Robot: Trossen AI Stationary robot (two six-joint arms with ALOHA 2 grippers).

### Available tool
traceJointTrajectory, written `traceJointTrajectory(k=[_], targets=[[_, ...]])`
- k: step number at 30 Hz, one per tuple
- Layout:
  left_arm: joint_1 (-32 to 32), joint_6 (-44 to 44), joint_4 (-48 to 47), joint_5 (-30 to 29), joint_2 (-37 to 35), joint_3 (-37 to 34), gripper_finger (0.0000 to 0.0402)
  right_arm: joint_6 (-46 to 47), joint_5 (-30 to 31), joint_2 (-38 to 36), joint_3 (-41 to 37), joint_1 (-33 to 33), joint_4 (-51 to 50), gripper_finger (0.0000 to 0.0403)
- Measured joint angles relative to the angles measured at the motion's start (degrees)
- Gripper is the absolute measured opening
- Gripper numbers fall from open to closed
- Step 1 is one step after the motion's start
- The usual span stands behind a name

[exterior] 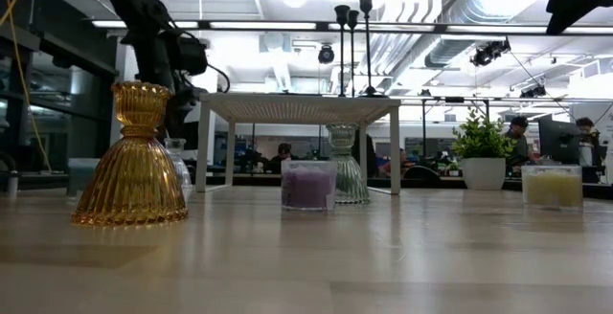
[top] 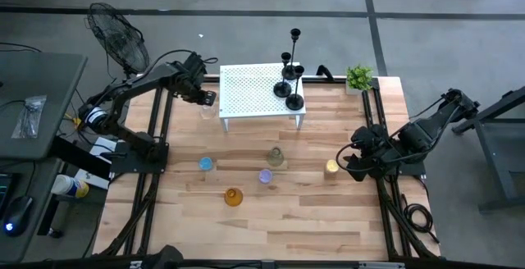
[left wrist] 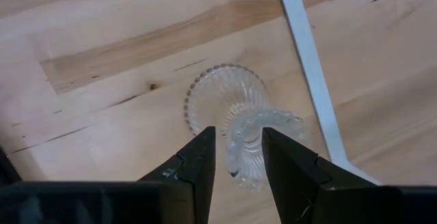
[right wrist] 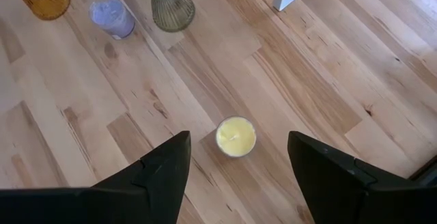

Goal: Pick & Place candle stick holders
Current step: Put the transparent candle holder on the shelf

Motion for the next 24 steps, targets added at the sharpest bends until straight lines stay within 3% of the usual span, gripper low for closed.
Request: traceJointTrajectory(k=[7, 16, 24], targets=[[0.0, -0.7, -0.5, -0.1, 0.1, 0.0, 0.0105, 0.0, 0.0, 0.0, 0.0, 0.0, 0.0, 0.0239], [0.0, -1.0, -0.9, 1.9, 0.0, 0.1, 0.0021, -0.2, 0.0, 0.0, 0.0, 0.0, 0.0, 0.0239], [0.0, 0.3, -2.5, 3.4, -0.4, 0.0, 0.002, -0.2, 0.0, 0.0, 0.0, 0.0, 0.0, 0.0239]])
